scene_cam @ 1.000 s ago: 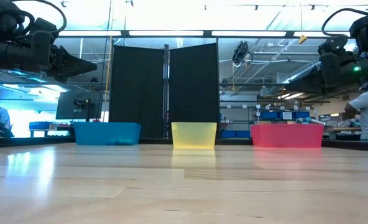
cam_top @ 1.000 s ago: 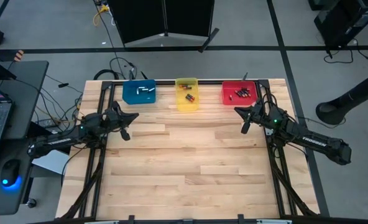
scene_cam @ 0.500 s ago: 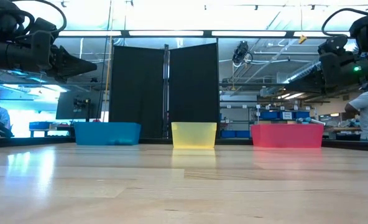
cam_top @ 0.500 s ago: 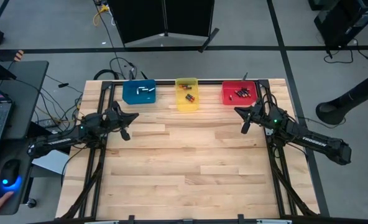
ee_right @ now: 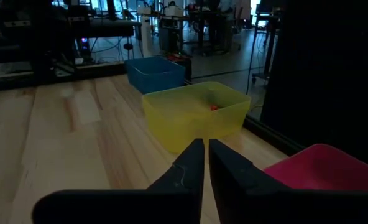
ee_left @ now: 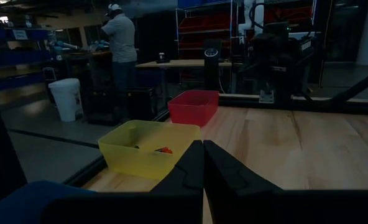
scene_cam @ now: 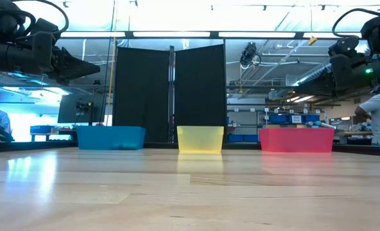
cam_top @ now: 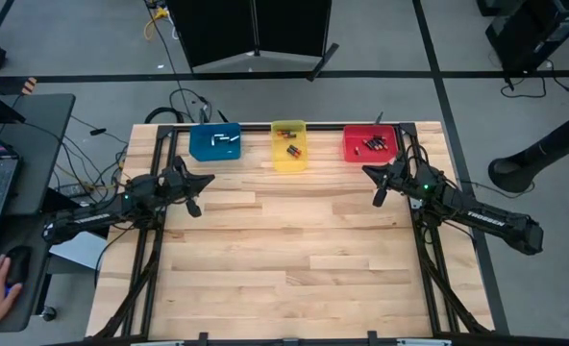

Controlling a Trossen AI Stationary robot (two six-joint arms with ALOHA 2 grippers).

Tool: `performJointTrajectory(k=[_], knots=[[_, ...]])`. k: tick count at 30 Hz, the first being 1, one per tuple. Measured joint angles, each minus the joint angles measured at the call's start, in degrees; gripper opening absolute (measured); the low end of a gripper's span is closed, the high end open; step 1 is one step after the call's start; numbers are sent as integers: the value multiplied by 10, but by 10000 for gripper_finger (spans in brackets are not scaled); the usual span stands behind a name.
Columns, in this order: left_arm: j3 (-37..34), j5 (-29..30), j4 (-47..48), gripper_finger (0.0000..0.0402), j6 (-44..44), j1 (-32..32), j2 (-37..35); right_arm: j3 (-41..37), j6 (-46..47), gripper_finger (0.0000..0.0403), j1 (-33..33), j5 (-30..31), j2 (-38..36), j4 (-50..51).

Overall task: Sort batteries
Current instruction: Return to Home Position

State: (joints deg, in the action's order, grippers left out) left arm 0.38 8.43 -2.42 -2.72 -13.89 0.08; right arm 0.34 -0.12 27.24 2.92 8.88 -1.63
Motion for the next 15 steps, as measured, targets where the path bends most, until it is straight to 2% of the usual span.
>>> performJointTrajectory(k=[15], knots=[[0,0,0,10,0,0,0,0,0,33,0,0,0,0]])
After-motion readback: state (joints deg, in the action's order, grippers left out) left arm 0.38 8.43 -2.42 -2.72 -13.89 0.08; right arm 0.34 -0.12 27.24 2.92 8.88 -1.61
